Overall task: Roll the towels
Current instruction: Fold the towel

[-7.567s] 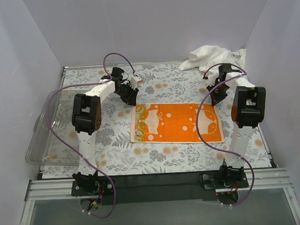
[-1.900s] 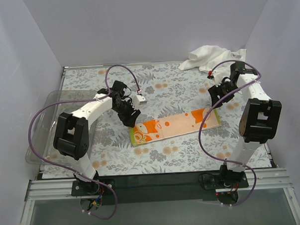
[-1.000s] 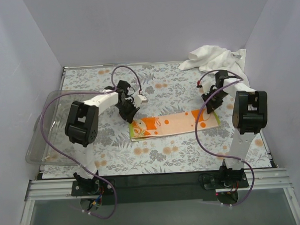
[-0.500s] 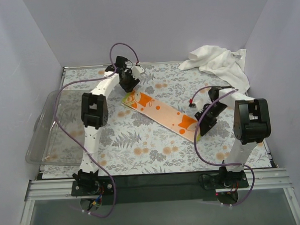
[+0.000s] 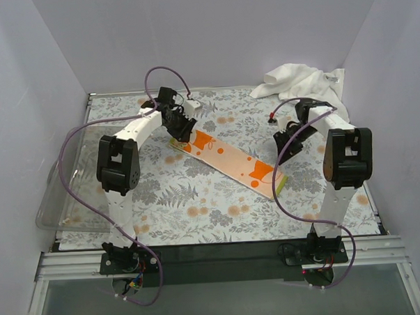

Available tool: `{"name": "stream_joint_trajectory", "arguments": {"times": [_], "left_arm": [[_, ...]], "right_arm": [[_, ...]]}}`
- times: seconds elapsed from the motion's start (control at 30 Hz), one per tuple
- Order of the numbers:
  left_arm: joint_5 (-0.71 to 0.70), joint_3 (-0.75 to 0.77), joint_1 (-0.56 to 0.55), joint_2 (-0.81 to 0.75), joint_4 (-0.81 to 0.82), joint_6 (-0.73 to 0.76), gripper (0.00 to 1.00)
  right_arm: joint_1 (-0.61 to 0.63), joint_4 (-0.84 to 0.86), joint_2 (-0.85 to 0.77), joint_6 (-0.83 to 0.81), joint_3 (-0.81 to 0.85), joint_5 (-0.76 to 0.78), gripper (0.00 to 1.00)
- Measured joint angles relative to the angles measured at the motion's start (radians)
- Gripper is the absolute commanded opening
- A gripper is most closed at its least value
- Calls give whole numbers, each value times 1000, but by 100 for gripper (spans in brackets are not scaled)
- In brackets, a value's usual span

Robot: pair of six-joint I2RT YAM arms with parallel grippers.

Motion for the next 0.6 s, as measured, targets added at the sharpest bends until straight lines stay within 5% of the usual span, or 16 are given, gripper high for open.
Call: {"name": "stream_joint_trajectory", "arguments": {"times": [0.2,0.6], "left_arm": [[-28,-56,-42,1,21,-124,20],[-81,41,-45,129,74,-135,20]], "right_arm": [[19,43,82,29,-3,41,18],[145,50,16,21,-246,-67,13]]}}
